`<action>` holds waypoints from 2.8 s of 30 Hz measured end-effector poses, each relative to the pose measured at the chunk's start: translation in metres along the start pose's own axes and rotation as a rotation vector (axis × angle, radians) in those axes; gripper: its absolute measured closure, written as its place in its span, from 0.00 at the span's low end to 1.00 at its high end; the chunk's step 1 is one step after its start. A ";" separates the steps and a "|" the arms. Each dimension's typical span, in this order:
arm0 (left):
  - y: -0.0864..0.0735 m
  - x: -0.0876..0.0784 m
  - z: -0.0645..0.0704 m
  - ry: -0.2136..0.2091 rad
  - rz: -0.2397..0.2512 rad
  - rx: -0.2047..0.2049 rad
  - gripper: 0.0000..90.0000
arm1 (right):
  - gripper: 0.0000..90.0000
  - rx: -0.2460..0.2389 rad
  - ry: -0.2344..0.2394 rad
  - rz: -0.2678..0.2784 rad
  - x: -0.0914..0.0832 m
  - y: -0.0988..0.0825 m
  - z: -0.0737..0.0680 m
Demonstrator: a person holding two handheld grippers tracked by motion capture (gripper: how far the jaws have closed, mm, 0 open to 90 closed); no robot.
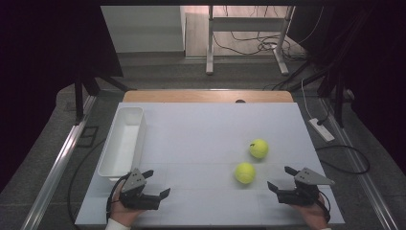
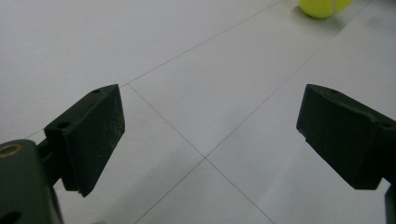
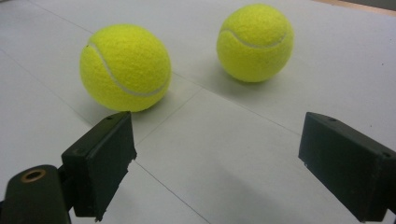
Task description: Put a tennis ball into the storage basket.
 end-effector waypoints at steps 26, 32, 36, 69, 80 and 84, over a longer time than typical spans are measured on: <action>0.002 0.001 0.003 0.000 0.003 0.011 0.11 | 0.12 -0.009 0.002 0.000 0.000 0.000 -0.001; 0.002 0.001 0.003 -0.009 0.000 0.008 0.11 | 0.12 -0.009 0.004 0.001 0.000 0.000 -0.001; 0.002 0.001 0.002 -0.009 0.000 0.007 0.11 | 0.12 -0.011 0.005 0.001 0.000 0.000 -0.002; 0.035 0.007 0.008 -0.023 0.014 0.012 0.10 | 0.13 -0.017 0.011 -0.011 0.007 0.001 -0.003; 0.046 0.010 0.011 -0.040 0.020 0.015 0.10 | 0.13 -0.017 0.010 -0.015 0.008 0.000 -0.003; 0.050 0.013 0.014 -0.047 0.020 0.019 0.10 | 0.13 -0.014 0.013 -0.015 0.008 0.000 -0.002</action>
Point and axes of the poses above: each handheld gripper's, and its own axes: x roughly forward along the jaws, y roughly out of its top, z roughly to its right, the point moved 8 cm from there along x, roughly forward along the jaws, and after that the axes turned 11 degrees about x, right-handed, at the moved point
